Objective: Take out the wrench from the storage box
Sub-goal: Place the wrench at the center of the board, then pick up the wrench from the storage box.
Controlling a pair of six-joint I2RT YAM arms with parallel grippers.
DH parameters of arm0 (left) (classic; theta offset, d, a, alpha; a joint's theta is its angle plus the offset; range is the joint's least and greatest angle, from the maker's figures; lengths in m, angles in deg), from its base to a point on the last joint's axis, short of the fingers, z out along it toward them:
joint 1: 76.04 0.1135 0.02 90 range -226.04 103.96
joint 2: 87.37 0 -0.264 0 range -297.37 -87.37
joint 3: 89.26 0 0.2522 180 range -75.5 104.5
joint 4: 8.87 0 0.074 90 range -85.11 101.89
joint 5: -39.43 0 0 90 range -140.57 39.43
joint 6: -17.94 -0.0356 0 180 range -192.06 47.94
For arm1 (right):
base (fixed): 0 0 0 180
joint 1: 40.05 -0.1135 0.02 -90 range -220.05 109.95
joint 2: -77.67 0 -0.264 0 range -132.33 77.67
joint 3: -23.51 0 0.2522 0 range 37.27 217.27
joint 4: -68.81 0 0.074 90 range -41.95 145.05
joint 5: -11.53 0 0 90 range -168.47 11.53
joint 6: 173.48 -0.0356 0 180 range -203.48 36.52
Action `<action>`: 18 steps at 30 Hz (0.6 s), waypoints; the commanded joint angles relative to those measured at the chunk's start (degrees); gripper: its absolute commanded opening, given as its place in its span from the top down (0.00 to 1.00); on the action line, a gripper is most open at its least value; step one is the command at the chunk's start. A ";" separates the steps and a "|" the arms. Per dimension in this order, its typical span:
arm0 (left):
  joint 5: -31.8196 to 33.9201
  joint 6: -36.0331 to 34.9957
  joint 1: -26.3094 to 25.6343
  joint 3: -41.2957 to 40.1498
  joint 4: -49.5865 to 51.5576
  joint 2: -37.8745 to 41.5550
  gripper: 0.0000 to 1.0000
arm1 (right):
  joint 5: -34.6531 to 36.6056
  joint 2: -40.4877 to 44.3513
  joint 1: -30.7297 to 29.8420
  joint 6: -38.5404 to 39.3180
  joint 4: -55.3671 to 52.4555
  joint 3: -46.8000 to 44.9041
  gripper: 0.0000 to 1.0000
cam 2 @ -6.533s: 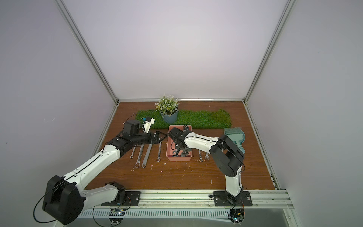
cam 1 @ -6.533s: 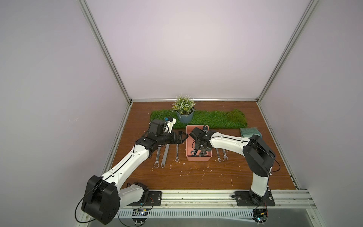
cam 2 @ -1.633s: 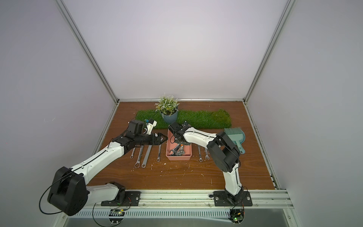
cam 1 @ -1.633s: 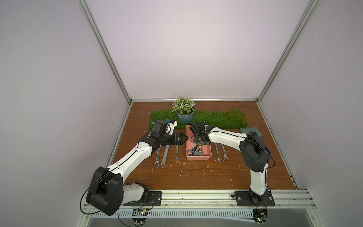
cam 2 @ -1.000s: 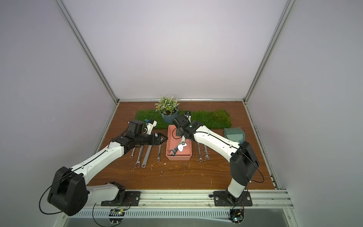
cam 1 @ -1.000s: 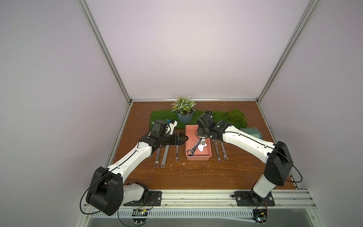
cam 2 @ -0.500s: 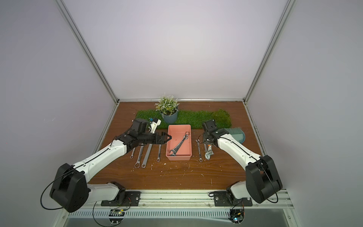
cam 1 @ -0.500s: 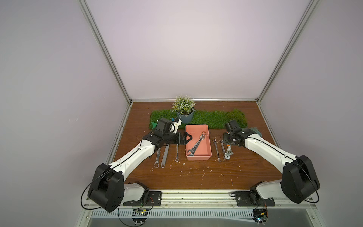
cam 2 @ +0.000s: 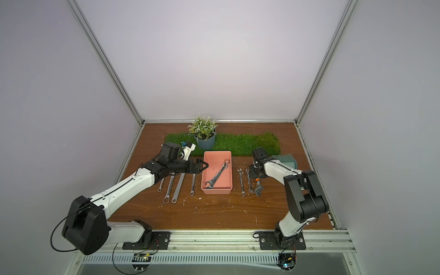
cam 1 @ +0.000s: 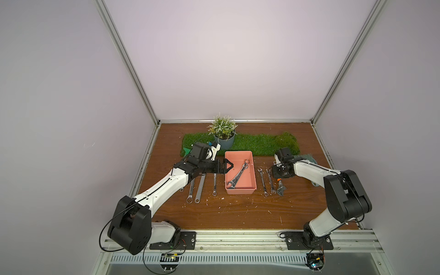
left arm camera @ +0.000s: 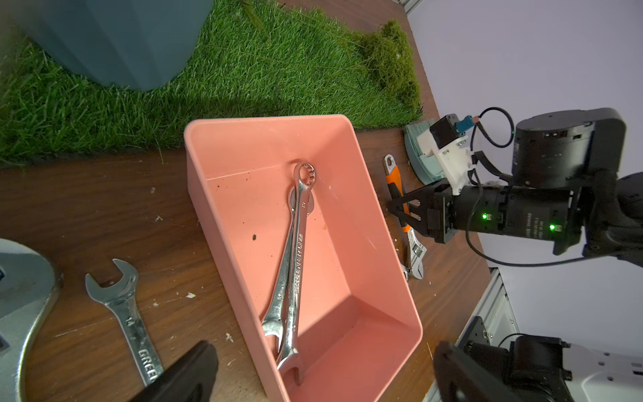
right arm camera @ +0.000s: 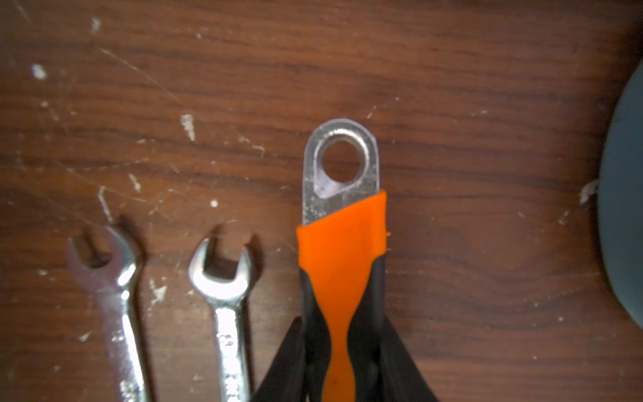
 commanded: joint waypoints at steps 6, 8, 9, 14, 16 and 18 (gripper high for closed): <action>1.00 -0.21 -0.51 1.62 1.85 -0.88 0.00 | -0.03 2.44 0.85 0.68 1.49 0.17 0.57; 1.10 -0.35 -0.48 1.90 2.17 -0.93 0.00 | -0.04 4.30 0.84 0.41 -0.19 1.55 0.50; 1.28 -0.56 -0.52 2.12 2.41 -0.90 0.00 | -0.34 5.61 0.80 0.23 -1.14 2.41 0.48; 1.99 -1.52 -0.44 2.82 3.59 -0.81 0.00 | -4.45 11.87 -2.62 -5.20 -5.63 8.02 0.41; 2.03 -1.85 -0.11 2.88 3.91 -0.72 0.00 | -5.43 13.42 -7.04 -10.73 -5.30 9.81 0.40; 1.98 -2.25 0.41 2.75 4.22 -0.40 0.00 | -4.21 13.73 -12.41 -17.39 -4.81 11.59 0.40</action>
